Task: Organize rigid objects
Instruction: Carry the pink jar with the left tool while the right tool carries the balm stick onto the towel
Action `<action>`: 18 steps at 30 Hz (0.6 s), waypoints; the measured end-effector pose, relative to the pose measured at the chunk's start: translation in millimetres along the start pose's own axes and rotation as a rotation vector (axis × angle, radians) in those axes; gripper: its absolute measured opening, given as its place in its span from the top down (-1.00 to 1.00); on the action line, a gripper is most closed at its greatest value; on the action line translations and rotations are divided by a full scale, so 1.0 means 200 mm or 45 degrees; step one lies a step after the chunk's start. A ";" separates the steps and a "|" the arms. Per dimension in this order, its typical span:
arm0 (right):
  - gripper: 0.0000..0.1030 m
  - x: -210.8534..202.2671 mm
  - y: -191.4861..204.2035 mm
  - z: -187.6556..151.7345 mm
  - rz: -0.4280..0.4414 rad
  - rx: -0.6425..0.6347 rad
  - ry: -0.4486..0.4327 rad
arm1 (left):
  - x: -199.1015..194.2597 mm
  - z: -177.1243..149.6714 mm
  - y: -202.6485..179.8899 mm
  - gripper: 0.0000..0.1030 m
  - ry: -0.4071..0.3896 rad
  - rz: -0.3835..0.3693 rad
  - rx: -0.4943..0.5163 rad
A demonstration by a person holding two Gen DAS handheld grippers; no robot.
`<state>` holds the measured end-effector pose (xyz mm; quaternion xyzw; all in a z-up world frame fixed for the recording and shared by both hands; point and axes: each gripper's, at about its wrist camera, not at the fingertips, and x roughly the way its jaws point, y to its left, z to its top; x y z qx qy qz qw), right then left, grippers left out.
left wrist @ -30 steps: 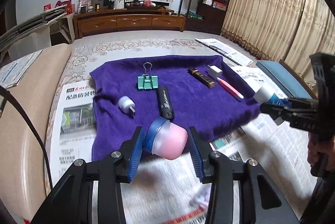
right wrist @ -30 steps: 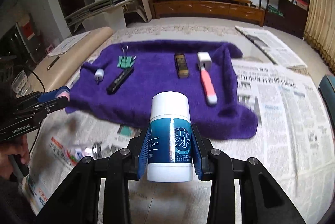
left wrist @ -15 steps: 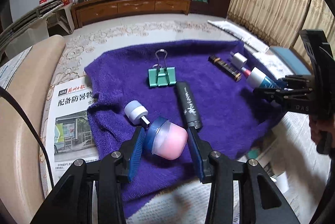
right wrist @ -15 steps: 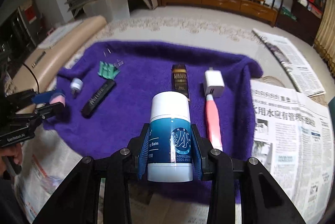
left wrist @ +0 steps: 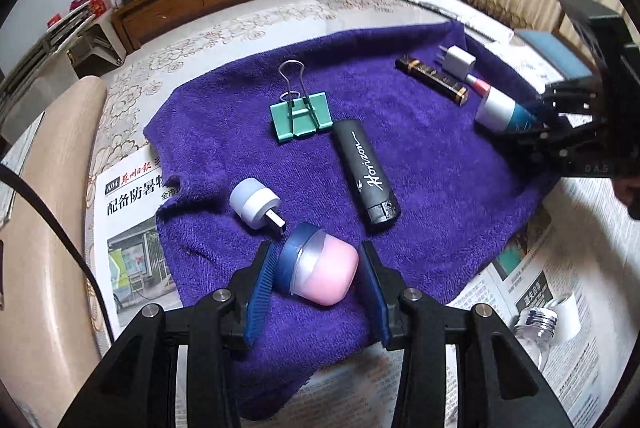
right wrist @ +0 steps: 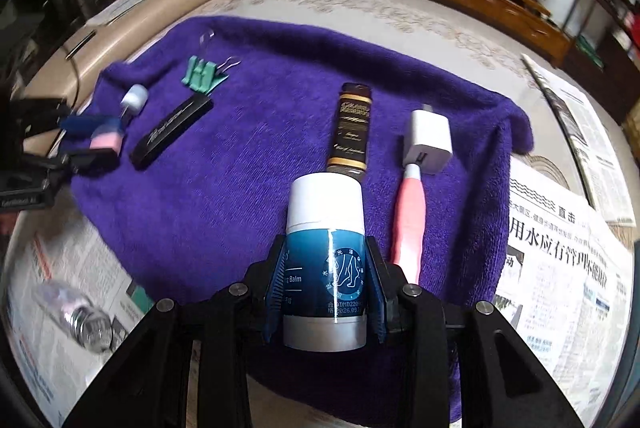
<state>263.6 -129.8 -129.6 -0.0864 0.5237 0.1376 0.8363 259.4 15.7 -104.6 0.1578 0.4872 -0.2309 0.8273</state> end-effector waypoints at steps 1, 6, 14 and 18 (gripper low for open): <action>0.29 0.00 -0.01 0.01 0.011 -0.001 0.005 | 0.00 0.01 0.00 0.22 0.018 0.002 0.006; 0.15 -0.01 -0.01 0.01 0.041 -0.047 0.026 | 0.00 0.02 -0.02 0.15 0.068 0.052 0.047; -0.02 -0.05 -0.05 -0.02 0.079 -0.009 0.054 | -0.05 0.03 -0.02 -0.05 0.119 0.091 0.047; -0.17 -0.12 -0.07 -0.05 0.076 0.012 0.023 | -0.09 0.03 -0.03 -0.08 0.130 0.113 0.049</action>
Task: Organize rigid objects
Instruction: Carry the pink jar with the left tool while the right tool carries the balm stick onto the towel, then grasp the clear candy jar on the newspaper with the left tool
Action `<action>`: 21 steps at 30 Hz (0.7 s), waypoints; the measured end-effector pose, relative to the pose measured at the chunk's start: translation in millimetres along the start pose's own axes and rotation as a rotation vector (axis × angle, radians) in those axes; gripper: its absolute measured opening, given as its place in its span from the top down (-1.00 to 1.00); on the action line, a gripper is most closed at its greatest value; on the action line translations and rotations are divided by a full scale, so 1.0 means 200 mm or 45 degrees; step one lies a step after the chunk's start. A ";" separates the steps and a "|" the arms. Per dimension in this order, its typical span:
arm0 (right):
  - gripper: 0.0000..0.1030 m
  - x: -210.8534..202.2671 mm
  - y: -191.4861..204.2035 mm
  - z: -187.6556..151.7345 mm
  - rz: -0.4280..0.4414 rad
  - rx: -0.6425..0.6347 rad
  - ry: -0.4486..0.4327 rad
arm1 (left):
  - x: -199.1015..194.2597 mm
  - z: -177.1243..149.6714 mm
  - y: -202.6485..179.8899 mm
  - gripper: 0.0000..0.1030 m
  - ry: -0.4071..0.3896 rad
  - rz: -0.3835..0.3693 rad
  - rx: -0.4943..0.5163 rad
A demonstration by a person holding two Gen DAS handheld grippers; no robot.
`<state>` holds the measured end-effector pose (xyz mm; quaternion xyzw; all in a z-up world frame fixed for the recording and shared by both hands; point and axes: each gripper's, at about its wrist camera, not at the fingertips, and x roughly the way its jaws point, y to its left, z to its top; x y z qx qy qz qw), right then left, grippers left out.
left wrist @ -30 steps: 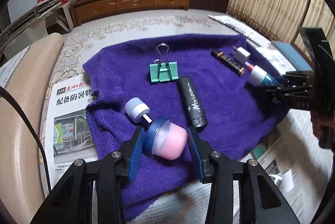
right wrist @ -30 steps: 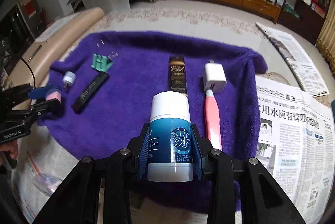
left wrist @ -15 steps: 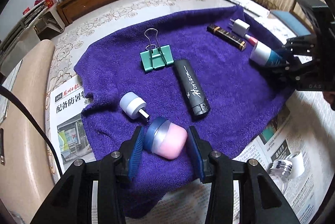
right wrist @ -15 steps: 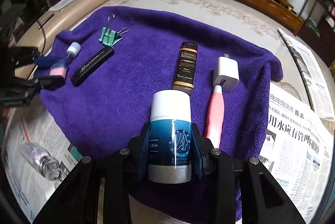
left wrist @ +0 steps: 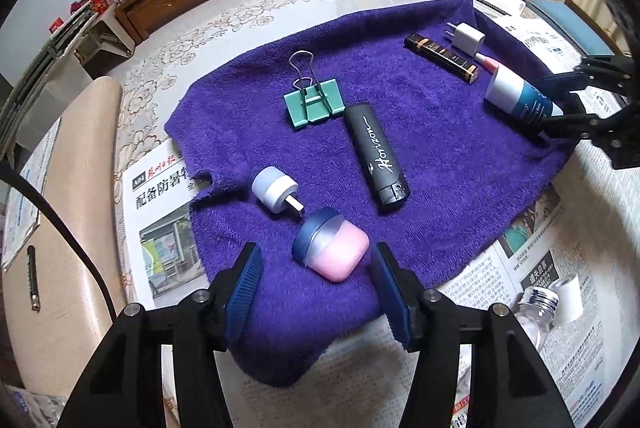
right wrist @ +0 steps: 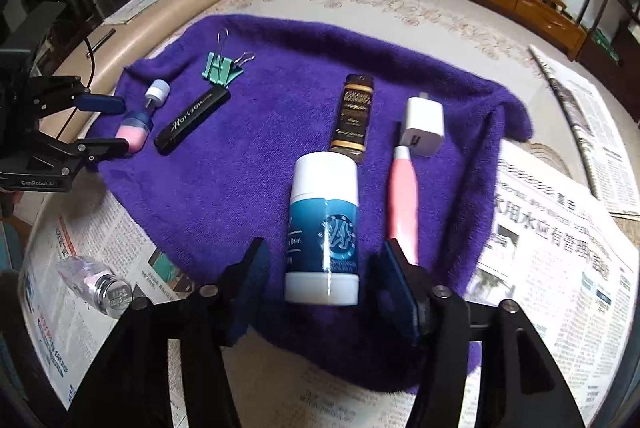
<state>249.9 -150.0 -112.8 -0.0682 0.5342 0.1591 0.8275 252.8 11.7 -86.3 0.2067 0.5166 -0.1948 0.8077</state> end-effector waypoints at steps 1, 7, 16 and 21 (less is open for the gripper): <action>-0.19 -0.03 0.00 -0.01 0.002 0.014 -0.019 | -0.02 0.00 0.00 -0.23 -0.007 0.008 -0.002; -0.97 -0.26 -0.01 -0.14 0.000 0.120 -0.137 | -0.23 -0.12 -0.03 -1.00 -0.180 0.012 -0.045; -1.00 -0.49 0.01 -0.47 0.044 0.422 -0.216 | -0.25 -0.41 -0.32 -1.00 -0.216 -0.251 0.148; -1.00 -0.52 0.02 -0.64 0.043 0.534 -0.237 | -0.20 -0.49 -0.38 -1.00 -0.231 -0.405 0.196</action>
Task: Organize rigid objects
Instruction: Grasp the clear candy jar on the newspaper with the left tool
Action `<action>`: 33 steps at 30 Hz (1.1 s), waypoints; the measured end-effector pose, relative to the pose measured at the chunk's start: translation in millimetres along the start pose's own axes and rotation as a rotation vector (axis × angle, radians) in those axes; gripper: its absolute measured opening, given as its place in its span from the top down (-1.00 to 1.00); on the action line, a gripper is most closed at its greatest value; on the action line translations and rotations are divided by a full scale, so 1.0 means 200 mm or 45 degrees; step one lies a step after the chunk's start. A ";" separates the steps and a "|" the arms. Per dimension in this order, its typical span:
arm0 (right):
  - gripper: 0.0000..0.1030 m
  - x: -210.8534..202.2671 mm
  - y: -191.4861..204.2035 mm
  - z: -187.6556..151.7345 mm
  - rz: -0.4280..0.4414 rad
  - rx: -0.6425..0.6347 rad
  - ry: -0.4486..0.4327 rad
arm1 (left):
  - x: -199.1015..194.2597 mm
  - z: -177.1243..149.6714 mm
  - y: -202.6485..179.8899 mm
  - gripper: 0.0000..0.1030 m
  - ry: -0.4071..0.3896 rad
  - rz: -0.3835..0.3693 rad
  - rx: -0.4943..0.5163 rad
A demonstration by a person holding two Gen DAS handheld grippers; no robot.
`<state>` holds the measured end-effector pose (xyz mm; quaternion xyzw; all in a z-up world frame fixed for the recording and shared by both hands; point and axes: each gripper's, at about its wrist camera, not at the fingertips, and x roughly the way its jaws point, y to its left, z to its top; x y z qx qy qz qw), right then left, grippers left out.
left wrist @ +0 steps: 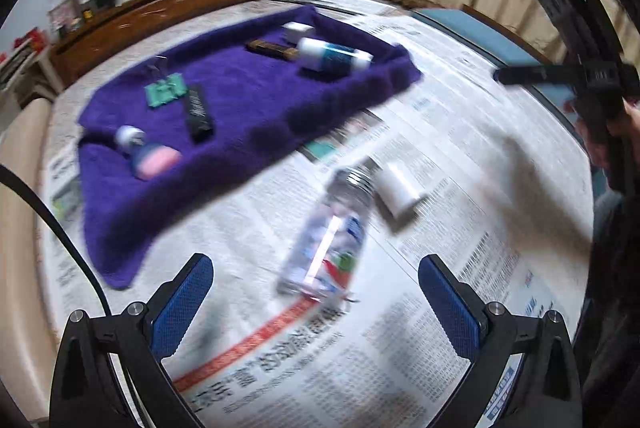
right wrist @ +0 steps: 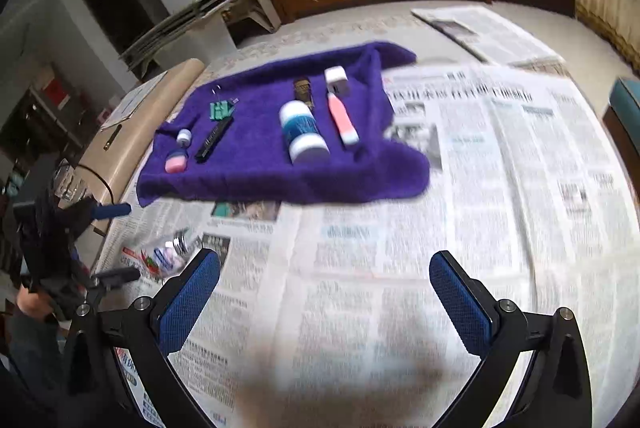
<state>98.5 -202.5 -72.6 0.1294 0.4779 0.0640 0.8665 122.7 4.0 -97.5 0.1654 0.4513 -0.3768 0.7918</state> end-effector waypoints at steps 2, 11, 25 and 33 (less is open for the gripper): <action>-1.00 0.00 0.01 -0.01 0.017 0.019 -0.001 | 0.03 -0.01 -0.04 -1.00 0.007 -0.024 0.047; -1.00 -0.03 0.10 0.01 0.057 0.000 -0.025 | 0.15 -0.02 -0.08 -0.86 0.035 -0.025 0.213; -1.00 0.01 0.05 -0.04 0.042 0.027 0.020 | 0.13 0.02 -0.03 0.17 -0.038 0.002 0.167; -1.00 0.04 0.15 -0.05 0.057 -0.020 0.037 | 0.11 0.02 -0.01 0.21 -0.065 0.088 0.084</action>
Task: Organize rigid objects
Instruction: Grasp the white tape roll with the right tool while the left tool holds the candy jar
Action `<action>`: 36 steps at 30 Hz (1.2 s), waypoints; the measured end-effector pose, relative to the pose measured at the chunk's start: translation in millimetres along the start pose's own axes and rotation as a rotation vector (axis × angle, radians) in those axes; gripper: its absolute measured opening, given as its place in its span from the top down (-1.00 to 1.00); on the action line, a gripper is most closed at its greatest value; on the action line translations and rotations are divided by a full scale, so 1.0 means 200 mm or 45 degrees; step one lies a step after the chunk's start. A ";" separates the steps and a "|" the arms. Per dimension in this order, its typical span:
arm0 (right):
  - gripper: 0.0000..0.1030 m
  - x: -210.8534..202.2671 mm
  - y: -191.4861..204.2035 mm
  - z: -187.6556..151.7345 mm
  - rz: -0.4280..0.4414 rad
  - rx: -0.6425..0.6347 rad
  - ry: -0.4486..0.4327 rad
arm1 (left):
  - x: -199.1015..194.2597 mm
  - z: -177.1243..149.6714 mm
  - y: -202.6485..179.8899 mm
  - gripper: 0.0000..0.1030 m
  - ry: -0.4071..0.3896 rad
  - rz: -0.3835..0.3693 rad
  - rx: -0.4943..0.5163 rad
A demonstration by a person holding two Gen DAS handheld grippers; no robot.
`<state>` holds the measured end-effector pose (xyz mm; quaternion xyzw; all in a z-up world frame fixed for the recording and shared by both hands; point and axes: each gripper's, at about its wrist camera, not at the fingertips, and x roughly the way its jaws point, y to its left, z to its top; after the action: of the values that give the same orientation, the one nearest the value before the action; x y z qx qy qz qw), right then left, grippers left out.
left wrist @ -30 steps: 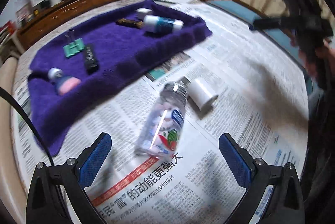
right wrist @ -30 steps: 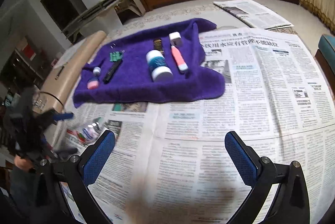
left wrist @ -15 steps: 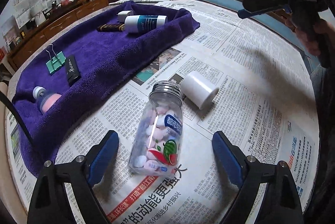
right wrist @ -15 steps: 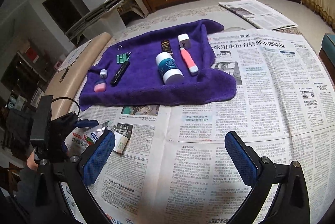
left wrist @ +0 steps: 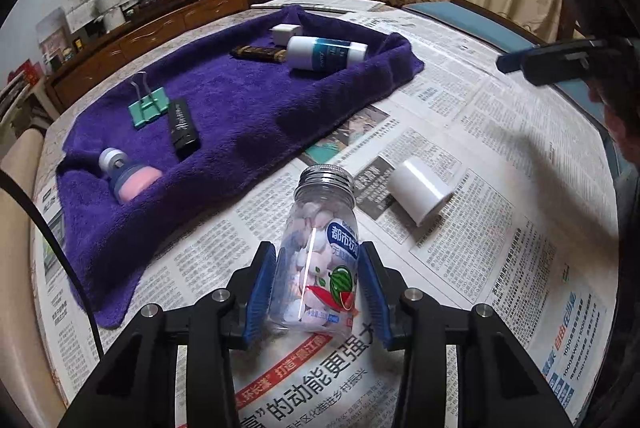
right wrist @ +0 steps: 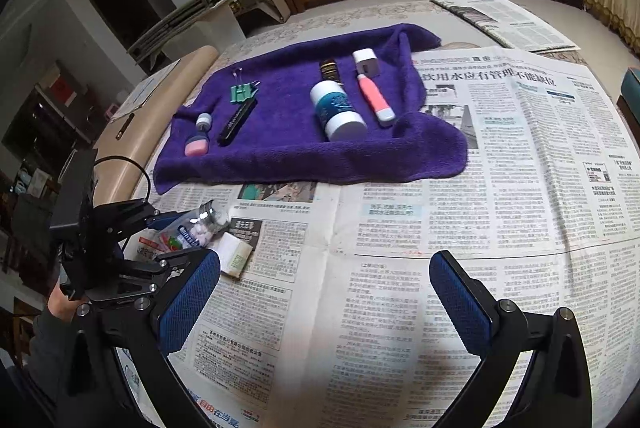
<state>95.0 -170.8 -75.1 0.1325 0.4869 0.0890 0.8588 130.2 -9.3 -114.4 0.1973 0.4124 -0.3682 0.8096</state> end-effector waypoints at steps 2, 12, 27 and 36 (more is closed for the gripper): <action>-1.00 0.01 0.05 -0.01 0.006 -0.032 -0.008 | -0.01 -0.01 0.03 0.22 0.003 0.015 -0.048; -0.96 0.27 0.35 -0.15 -0.106 -0.116 0.031 | -0.06 -0.08 0.15 0.22 -0.002 0.051 -0.161; -0.40 0.45 0.52 -0.21 -0.470 -0.019 -0.119 | -0.09 -0.14 0.20 0.23 -0.017 -0.013 -0.196; 0.25 0.42 0.52 -0.22 -0.499 -0.006 -0.169 | -0.10 -0.16 0.22 0.23 -0.007 -0.010 -0.214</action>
<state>96.8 -43.2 -132.0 0.0389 0.4454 -0.0876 0.8902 139.4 47.4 -115.9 0.1262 0.4402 -0.3360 0.8230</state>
